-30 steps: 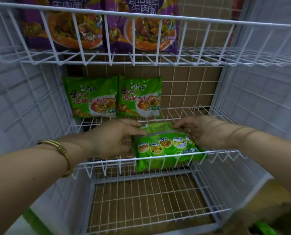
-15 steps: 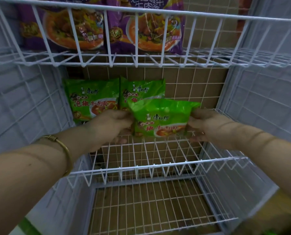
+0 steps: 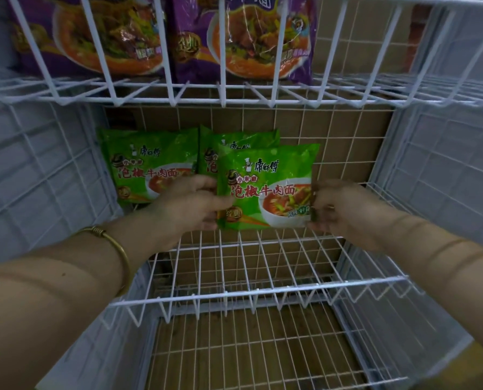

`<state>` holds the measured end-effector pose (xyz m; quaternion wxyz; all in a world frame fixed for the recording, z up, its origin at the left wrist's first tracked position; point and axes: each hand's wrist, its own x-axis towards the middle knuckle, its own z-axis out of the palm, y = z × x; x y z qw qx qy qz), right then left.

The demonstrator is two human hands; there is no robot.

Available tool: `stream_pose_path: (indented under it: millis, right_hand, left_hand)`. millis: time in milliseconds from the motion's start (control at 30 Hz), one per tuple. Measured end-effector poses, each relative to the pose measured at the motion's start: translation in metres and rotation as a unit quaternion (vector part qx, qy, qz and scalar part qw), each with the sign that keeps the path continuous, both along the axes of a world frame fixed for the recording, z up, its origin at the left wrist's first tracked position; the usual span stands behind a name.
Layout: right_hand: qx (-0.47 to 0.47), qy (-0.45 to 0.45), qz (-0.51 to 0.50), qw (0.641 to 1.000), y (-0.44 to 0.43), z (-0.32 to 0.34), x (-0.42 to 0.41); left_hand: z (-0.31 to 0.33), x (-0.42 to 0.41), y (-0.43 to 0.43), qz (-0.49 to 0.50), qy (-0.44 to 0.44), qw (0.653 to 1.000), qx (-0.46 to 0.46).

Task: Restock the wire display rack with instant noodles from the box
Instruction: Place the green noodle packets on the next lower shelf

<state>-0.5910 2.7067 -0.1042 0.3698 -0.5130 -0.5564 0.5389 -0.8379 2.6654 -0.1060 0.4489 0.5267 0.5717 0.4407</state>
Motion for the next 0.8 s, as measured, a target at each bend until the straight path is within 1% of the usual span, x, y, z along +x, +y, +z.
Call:
stream_pose_path:
  millis: [67, 133, 233, 333, 433, 533, 633, 733, 800]
  right_hand:
    - [0.016, -0.019, 0.033, 0.999, -0.001, -0.002, 0.003]
    - [0.036, -0.05, 0.041, 0.997, 0.001, -0.005, 0.004]
    - [0.066, -0.101, 0.012, 0.993, 0.006, -0.009, -0.001]
    - [0.087, -0.114, -0.016, 0.99, 0.007, -0.01, -0.004]
    - [0.084, -0.128, -0.029, 0.988, 0.006, -0.008, -0.006]
    - [0.086, -0.134, -0.028, 0.987, 0.001, -0.005, -0.016]
    - [0.097, -0.137, -0.016, 0.986, -0.007, -0.002, -0.034]
    - [0.122, -0.18, -0.019, 0.976, -0.007, 0.001, -0.06]
    - [0.141, -0.18, -0.024, 0.973, -0.007, 0.004, -0.084]
  left_hand:
    - [-0.003, 0.002, 0.0, 0.004, 0.01, 1.0, 0.013]
    - [-0.002, 0.004, 0.0, 0.005, 0.022, 0.999, 0.026]
    - [-0.002, 0.005, 0.001, 0.004, 0.04, 0.999, 0.032]
    - [-0.002, 0.004, -0.001, 0.014, 0.039, 0.998, 0.036]
    - [0.001, 0.004, -0.007, 0.017, 0.054, 0.998, 0.036]
    - [0.004, -0.002, -0.01, 0.047, 0.079, 0.995, 0.032]
    - [0.004, -0.015, -0.014, 0.085, 0.086, 0.992, 0.029]
    - [0.004, -0.036, -0.017, 0.144, 0.118, 0.982, 0.031]
    - [0.006, -0.052, -0.019, 0.185, 0.146, 0.971, 0.033]
